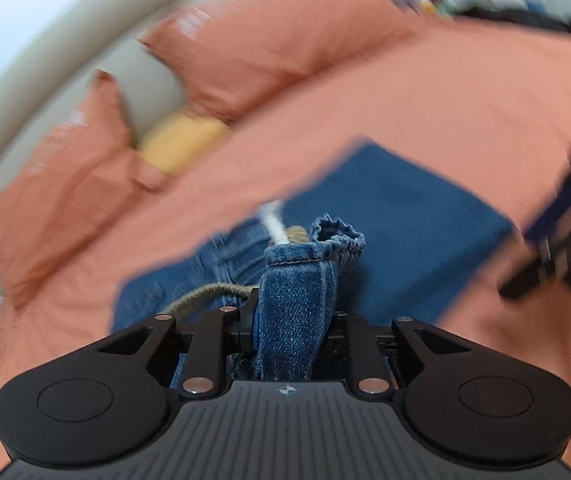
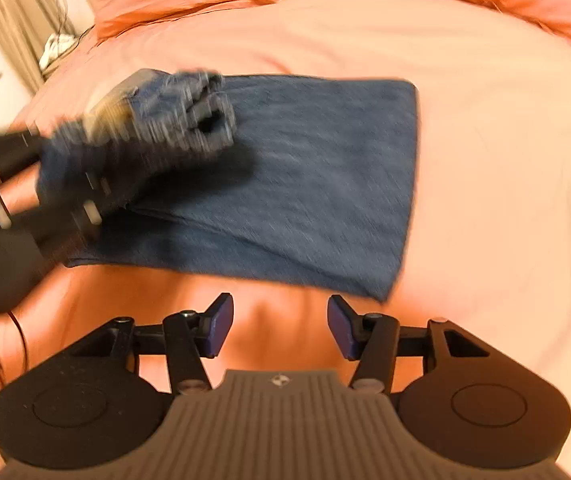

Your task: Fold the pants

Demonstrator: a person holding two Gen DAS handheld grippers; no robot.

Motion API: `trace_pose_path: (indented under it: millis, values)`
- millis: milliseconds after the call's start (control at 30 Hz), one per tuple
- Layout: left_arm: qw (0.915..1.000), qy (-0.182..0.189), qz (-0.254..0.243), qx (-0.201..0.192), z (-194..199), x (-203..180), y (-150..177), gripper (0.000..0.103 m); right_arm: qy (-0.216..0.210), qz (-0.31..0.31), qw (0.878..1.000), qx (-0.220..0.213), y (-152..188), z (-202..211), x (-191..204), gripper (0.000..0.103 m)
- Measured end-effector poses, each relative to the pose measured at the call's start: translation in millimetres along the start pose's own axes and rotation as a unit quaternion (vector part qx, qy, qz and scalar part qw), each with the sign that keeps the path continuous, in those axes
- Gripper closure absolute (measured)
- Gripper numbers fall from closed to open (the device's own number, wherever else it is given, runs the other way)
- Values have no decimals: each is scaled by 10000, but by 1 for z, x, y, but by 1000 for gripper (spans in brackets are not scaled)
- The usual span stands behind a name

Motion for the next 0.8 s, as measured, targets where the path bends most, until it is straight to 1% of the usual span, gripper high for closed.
trace_pose_path:
  millis: [33, 67, 100, 133, 167, 200, 267, 333, 367, 433, 567, 667, 800]
  values:
    - [9998, 143, -23, 103, -3, -7, 5, 74, -15, -59, 10000, 9, 4, 2, -5, 53]
    - [9996, 235, -22, 124, -3, -10, 9, 66, -21, -94, 10000, 9, 7, 3, -7, 53]
    - [9992, 386, 31, 65, -1, -10, 11, 58, -28, -100, 9999, 9, 9, 4, -8, 53]
    - [9980, 621, 150, -13, 2, -9, 12, 41, -42, -89, 10000, 3, 10, 6, -9, 53]
    - [9952, 926, 315, -99, 6, -7, 13, 30, -60, -74, 10000, -15, 10, 7, -10, 53]
    - [9913, 1207, 487, -187, 11, -2, 14, 29, -80, -67, 9999, -31, 9, 10, -9, 53]
    - [9831, 1600, 845, -271, 22, 9, 18, 27, -171, -63, 9998, -55, 6, 10, -3, 53]
    - [9757, 1842, 1127, -363, 32, 22, 23, 26, -296, -94, 9995, -117, 1, 11, 7, 53]
    - [9731, 1907, 1234, -391, 36, 31, 27, 25, -383, -112, 9991, -160, -3, 14, 12, 53]
    - [9721, 1860, 1356, -448, 44, 47, 37, 25, -572, -184, 9979, -232, -11, 19, 26, 53]
    - [9735, 1635, 1546, -396, 46, 85, 67, 25, -870, -381, 9949, -326, -31, 16, 54, 54]
    - [9774, 1292, 1660, -209, 36, 112, 93, 25, -939, -507, 9935, -390, -48, 0, 71, 54]
    - [9748, 1014, 1985, 119, 21, 140, 127, 27, -973, -937, 9900, -416, -76, -32, 81, 53]
Point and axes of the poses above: each gripper's, at about its wrist camera, not at the fingertips, and z roughly against the way its jaws point, x to its left, y to its underside, the point moved 7 cm from there along -z, roughly the way its jaws point, and after that the axes turned 15 degrees about -z, right-handed, at the moved point
